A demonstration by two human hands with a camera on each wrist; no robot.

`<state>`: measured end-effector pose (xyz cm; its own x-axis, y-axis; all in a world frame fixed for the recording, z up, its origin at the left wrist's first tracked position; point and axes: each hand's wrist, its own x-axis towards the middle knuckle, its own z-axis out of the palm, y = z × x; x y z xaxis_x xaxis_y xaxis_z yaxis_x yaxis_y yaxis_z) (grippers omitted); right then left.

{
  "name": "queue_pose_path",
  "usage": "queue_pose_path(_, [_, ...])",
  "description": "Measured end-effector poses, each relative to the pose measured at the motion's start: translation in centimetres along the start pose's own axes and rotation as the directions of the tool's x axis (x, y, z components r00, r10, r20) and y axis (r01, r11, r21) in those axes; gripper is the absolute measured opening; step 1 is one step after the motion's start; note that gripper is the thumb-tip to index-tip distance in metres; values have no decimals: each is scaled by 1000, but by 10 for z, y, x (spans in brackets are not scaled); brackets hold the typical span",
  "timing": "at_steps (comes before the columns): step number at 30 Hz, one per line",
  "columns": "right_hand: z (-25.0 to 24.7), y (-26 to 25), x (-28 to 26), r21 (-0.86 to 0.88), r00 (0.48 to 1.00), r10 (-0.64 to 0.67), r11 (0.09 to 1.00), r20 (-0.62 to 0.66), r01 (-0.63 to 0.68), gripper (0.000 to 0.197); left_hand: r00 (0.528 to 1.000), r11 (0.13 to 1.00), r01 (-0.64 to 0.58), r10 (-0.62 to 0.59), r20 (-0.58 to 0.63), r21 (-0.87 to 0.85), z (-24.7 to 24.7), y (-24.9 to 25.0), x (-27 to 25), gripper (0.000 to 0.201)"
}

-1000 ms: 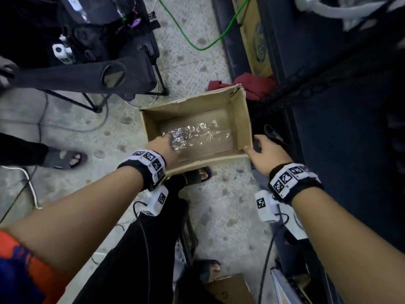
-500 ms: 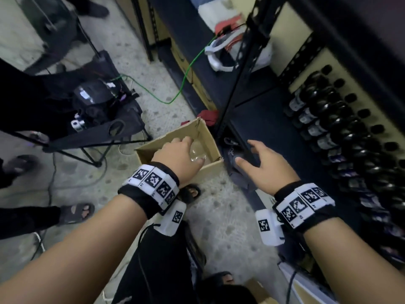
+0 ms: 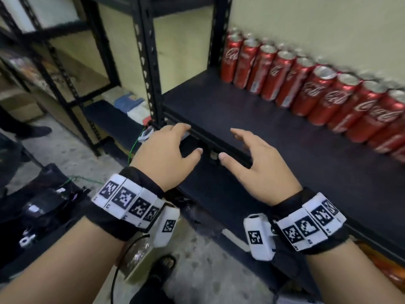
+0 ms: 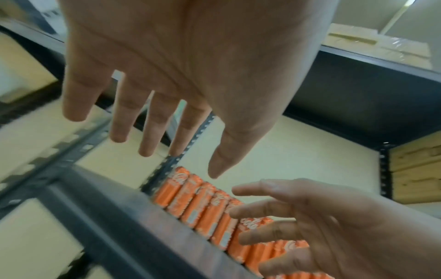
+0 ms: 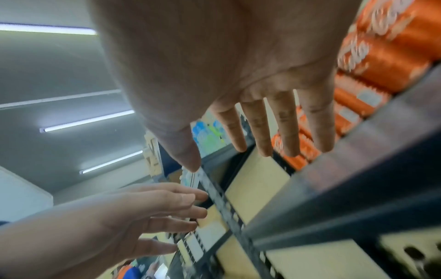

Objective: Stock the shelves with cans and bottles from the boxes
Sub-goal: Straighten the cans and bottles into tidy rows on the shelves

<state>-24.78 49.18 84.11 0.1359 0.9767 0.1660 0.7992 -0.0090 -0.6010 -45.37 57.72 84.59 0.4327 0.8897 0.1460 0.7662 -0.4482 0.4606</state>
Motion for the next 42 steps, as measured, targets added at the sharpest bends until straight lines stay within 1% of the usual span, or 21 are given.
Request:
queue_pose_path(2, [-30,7,1,-39,996,21,999,-84,-25,67,995,996,-87,86,-54,-17,-4,24,21,59])
queue_pose_path(3, [-43,12,2,-61,992,39,997,-121,-47,68,990,992,-127,125,-61,-21,-4,35,32,59])
queue_pose_path(7, [-90,34,2,-120,957,126,979,-262,-162,72,964,963,-264,265,14,-55,3,74,80,65])
queue_pose_path(11, [-123,57,-7,-154,888,225,939,-401,-307,76,900,902,-426,430,74,-65,14,110,125,69])
queue_pose_path(13, [-134,67,-16,-150,841,281,910,-462,-387,77,854,861,-504,508,110,-65,19,128,145,70])
queue_pose_path(15, [-141,75,-25,-142,791,332,877,-514,-460,77,797,810,-582,585,147,-70,21,146,162,70])
queue_pose_path(20, [-151,84,-47,-91,629,431,776,-647,-625,75,639,669,-735,737,221,-107,32,190,194,69])
queue_pose_path(23, [-156,88,-61,-49,525,485,700,-700,-712,74,550,590,-797,797,247,-130,43,215,204,68])
queue_pose_path(27, [-169,94,-81,22,399,540,613,-742,-790,70,442,496,-853,851,283,-160,57,257,207,63])
queue_pose_path(30, [-186,101,-95,38,342,563,555,-753,-831,69,391,448,-881,872,293,-156,67,295,204,64])
queue_pose_path(34, [-211,119,-110,51,305,594,506,-745,-861,73,342,407,-895,890,303,-185,85,344,193,58])
queue_pose_path(35, [-218,124,-113,52,304,602,499,-738,-865,74,329,396,-898,893,306,-189,90,356,189,58])
queue_pose_path(37, [-228,133,-114,40,317,618,493,-719,-869,75,311,382,-904,894,321,-189,100,376,183,61])
queue_pose_path(42, [-268,162,-117,5,368,629,510,-685,-860,73,337,411,-893,880,335,-181,130,430,168,51])
